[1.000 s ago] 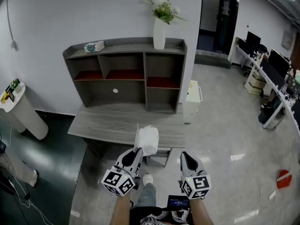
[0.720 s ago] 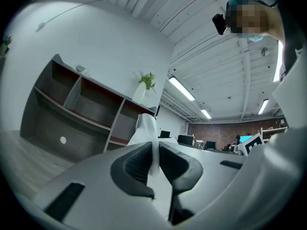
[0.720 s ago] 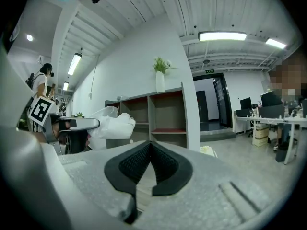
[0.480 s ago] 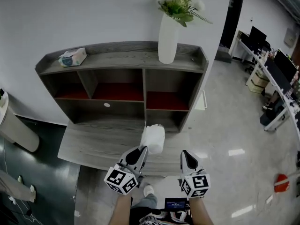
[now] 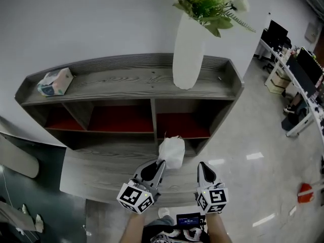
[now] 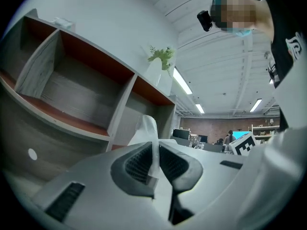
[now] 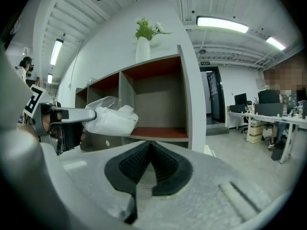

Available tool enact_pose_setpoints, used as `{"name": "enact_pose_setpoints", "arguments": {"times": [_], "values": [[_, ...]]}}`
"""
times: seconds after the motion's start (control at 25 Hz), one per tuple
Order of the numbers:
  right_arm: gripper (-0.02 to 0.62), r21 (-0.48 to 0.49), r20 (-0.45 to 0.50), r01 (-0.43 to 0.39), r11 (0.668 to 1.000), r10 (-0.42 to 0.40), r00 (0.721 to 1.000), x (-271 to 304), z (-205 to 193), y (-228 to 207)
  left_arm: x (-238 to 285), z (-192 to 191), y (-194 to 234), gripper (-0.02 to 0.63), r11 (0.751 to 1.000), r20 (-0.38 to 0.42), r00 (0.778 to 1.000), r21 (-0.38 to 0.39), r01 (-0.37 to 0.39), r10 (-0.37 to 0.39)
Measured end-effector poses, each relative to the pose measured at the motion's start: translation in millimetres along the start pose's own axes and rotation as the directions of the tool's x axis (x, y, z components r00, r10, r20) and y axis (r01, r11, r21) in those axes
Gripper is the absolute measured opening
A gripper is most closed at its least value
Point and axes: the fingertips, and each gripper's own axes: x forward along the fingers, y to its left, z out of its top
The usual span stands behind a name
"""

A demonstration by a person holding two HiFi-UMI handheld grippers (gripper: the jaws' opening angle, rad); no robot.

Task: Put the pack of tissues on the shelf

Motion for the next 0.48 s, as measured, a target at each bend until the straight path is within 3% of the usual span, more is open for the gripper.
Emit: {"name": "enact_pose_setpoints", "arguments": {"times": [0.48], "values": [[0.005,0.022,0.009,0.004,1.000,-0.004,1.000,9.2,2.9,-13.3,18.9,5.3,7.2,0.032,0.999,-0.002,1.000,0.032,-0.024,0.024]]}}
